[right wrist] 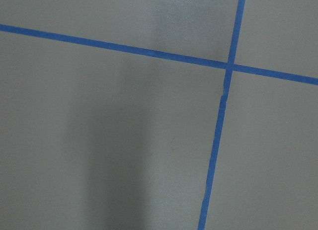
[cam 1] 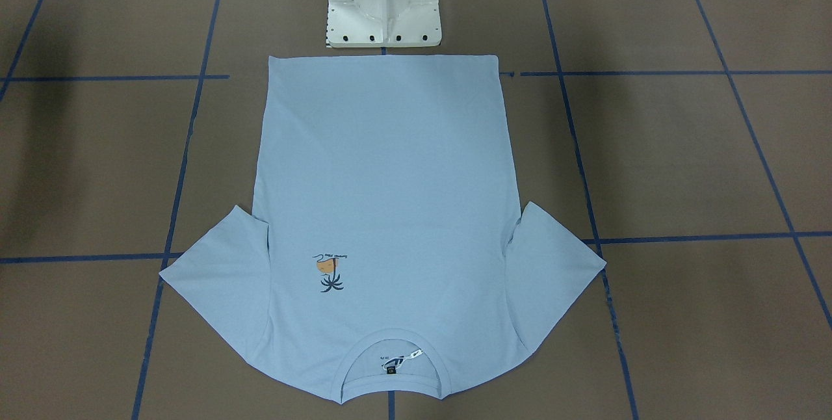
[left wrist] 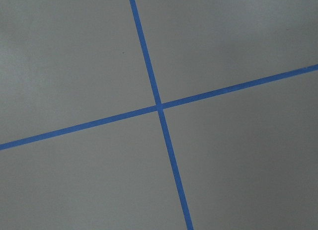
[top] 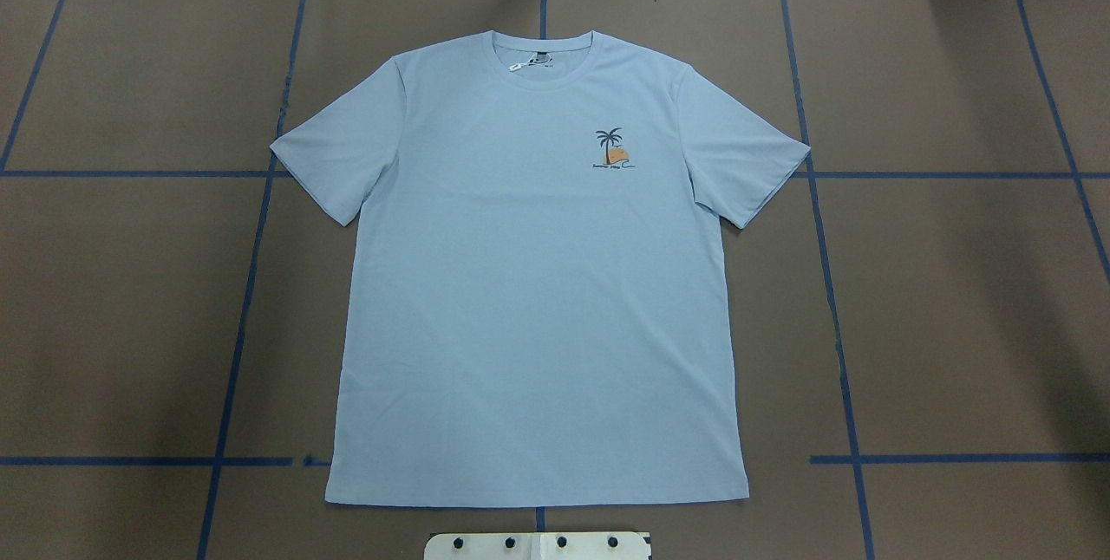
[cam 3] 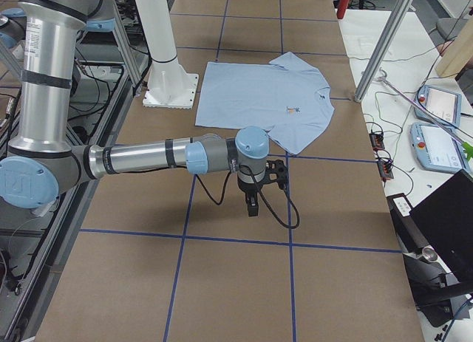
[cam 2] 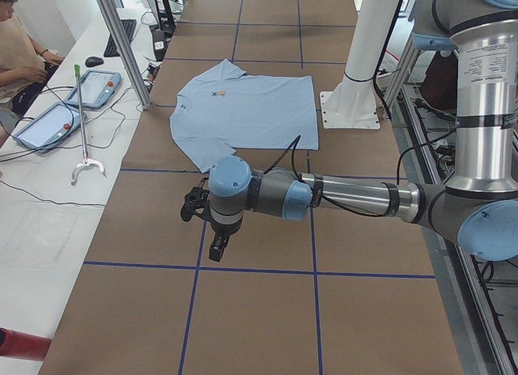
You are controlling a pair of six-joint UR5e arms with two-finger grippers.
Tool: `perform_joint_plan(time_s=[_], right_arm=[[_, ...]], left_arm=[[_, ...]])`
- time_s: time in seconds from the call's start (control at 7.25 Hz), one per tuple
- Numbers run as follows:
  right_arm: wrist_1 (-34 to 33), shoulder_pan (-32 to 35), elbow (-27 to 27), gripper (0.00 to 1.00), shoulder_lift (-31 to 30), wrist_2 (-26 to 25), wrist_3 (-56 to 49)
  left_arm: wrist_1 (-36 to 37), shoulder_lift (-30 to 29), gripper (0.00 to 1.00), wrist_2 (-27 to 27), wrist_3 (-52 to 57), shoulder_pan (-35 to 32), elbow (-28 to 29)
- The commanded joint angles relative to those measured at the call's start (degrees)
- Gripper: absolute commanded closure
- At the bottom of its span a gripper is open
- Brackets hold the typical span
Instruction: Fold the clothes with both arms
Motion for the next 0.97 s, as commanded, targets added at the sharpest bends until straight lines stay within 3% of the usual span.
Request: perform_joint_plan(time_s=[0.0, 0.41, 0.55, 0.83], right_arm=[[0.52, -0.04, 0.0, 0.0, -1.05, -0.03, 0.0], [1.14, -0.13, 0.09, 0.0, -1.68, 2.33, 0.88], [6.01, -1.09, -0.26, 0.0, -1.68, 3.9, 1.57], [16.38, -3.98, -3.06, 0.0, 0.94, 2.96, 15.3]], left_arm=[[-0.1, 0.04, 0.0, -0.04, -0.04, 0.0, -0.91], [-0.54, 0.04, 0.0, 0.05, -0.31, 0.0, -1.27], [-0.71, -0.05, 0.0, 0.05, -0.48, 0.09, -1.35], [-0.8, -0.05, 0.0, -0.13, -0.22, 0.18, -1.53]])
